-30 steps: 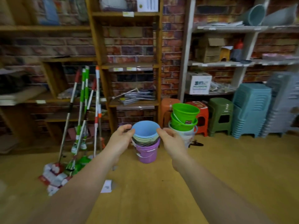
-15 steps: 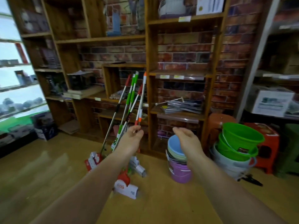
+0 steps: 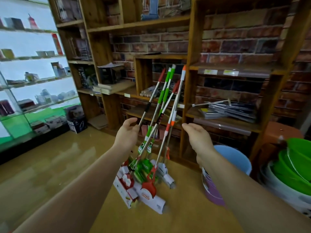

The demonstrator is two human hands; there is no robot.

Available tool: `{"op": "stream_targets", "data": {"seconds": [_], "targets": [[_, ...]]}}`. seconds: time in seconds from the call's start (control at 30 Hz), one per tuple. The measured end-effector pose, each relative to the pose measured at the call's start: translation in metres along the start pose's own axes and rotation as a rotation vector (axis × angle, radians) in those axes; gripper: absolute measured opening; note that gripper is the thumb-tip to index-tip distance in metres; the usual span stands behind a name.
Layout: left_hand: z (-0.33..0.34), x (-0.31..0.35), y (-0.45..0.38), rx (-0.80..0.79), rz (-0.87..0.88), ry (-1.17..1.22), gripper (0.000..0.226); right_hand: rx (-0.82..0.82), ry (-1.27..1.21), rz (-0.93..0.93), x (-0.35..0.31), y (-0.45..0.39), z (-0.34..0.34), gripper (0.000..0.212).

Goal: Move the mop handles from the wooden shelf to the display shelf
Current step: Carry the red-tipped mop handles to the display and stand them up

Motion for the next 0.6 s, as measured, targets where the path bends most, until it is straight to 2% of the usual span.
{"op": "stream_targets", "data": {"seconds": [0.23, 0.43, 0.6], "targets": [[-0.007, 0.016, -0.119, -0.065, 0.033, -0.002, 0.035, 0.014, -0.025, 0.015, -0.027, -0.100, 0.082, 0.050], [0.013, 0.013, -0.194, -0.150, 0.007, 0.031, 0.035, 0.030, 0.012, 0.033, -0.027, -0.170, 0.109, 0.050], [0.014, 0.003, -0.259, -0.115, -0.029, 0.012, 0.034, 0.050, 0.025, 0.051, -0.024, -0.232, 0.115, 0.045]]}}
Point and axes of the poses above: each hand's wrist, its own y-axis away from the middle knuckle, its own z-axis out of the palm, x = y × z, the point moved 6 cm from there along -y, towards the middle knuckle, and after that the axes turned 1 degree about -x, right-handed, at the moved point
